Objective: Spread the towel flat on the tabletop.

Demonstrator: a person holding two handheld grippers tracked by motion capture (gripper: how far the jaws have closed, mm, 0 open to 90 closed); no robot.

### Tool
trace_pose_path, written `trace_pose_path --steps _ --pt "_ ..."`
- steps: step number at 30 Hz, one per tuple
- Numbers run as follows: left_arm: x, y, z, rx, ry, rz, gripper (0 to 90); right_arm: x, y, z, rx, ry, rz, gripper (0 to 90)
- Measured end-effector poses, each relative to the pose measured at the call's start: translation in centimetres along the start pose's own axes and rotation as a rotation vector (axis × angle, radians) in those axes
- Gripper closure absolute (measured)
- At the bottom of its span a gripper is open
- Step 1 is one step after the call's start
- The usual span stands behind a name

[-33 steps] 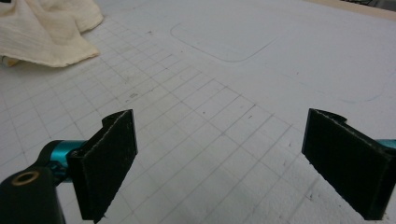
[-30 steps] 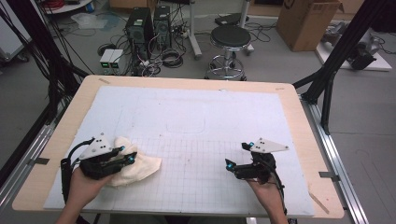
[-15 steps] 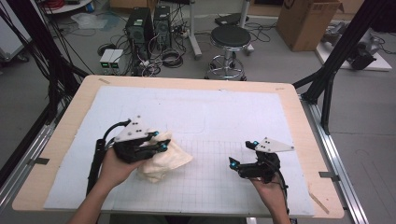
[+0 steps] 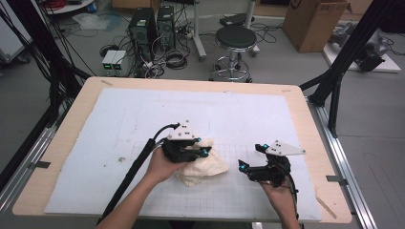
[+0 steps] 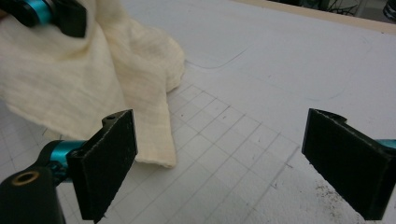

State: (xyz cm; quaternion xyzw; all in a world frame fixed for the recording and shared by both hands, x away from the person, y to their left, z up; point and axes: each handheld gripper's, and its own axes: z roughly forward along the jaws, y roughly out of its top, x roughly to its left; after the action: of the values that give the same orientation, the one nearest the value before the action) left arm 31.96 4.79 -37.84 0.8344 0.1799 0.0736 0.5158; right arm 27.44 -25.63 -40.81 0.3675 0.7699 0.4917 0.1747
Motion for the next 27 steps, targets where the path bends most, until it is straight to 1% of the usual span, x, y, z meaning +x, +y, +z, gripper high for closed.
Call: trace_pose_path --steps 1,3,4,7,8,9,10,11,12,13,14,15,17,19,20,21,22,23,24,25,26,27 --pt "0.1 -0.2 0.5 0.005 -0.01 -0.004 74.3 0.0 0.0 0.0 0.006 0.001 -0.002 9.7" --pt "0.2 -0.7 1.4 0.032 -0.013 -0.012 74.2 0.1 -0.1 0.2 0.013 0.007 -0.005 9.8" --pt "0.3 -1.0 1.7 0.054 -0.013 -0.006 74.0 0.2 -0.1 0.2 0.017 0.008 -0.01 9.8" --pt "0.5 -2.1 2.2 0.12 0.006 0.001 73.8 0.3 -0.2 0.5 0.028 0.015 -0.012 10.3" --pt "0.6 -2.4 2.3 0.144 0.012 0.005 73.2 0.4 -0.2 0.7 0.041 0.024 -0.018 12.4" --pt "0.6 -2.7 2.3 0.171 0.02 0.016 73.2 0.4 -0.2 0.7 0.041 0.024 -0.018 12.4" --pt "0.6 -2.9 2.3 0.176 0.026 0.02 72.6 0.4 -0.3 0.8 0.049 0.035 -0.026 16.8" --pt "0.7 -3.2 2.2 0.177 0.029 0.011 72.2 0.5 -0.3 1.0 0.051 0.048 -0.037 18.1" --pt "0.8 -3.4 2.0 0.178 0.031 0.007 70.4 0.8 -0.3 1.3 0.067 0.058 -0.048 23.0" --pt "0.9 -3.4 1.9 0.18 0.031 0.003 70.4 0.8 -0.3 1.3 0.067 0.058 -0.048 23.0" --pt "0.9 -3.4 1.7 0.18 0.035 0.002 68.0 0.9 -0.3 1.5 0.075 0.072 -0.061 25.1" --pt "0.8 -3.3 1.5 0.171 0.038 0.004 65.1 1.0 -0.3 1.7 0.083 0.074 -0.065 26.8" --pt "0.6 -2.8 0.9 0.134 0.029 0.01 60.7 1.1 -0.3 2.2 0.091 0.095 -0.076 33.1" --pt "0.4 -2.3 0.2 0.103 0.029 0.018 55.4 1.1 -0.3 2.6 0.107 0.112 -0.081 37.7" --pt "0.3 -2.2 -0.2 0.09 0.025 0.02 53.0 1.2 -0.2 2.7 0.113 0.123 -0.077 39.8" --pt "0.3 -2.0 -0.6 0.08 0.019 0.011 51.1 1.2 -0.2 3.0 0.119 0.133 -0.081 42.2" --pt "0.4 -1.9 -1.1 0.071 0.013 0.011 48.0 1.4 -0.1 3.6 0.14 0.145 -0.104 50.2" --pt "0.4 -1.8 -1.6 0.061 0.015 0.004 46.7 1.5 0.0 3.8 0.154 0.147 -0.116 52.7" --pt "0.4 -1.8 -2.0 0.044 0.015 -0.01 46.7 1.5 0.0 3.8 0.154 0.147 -0.116 52.7" --pt "0.6 -1.8 -2.6 0.037 0.015 -0.012 45.7 1.7 0.0 4.2 0.173 0.157 -0.123 55.5" --pt "0.7 -1.8 -3.1 0.025 0.019 -0.017 45.3 1.8 0.0 4.6 0.19 0.167 -0.139 56.3" --pt "0.8 -1.9 -3.6 0.02 0.02 -0.017 44.1 2.3 -0.1 5.4 0.23 0.174 -0.166 57.4"
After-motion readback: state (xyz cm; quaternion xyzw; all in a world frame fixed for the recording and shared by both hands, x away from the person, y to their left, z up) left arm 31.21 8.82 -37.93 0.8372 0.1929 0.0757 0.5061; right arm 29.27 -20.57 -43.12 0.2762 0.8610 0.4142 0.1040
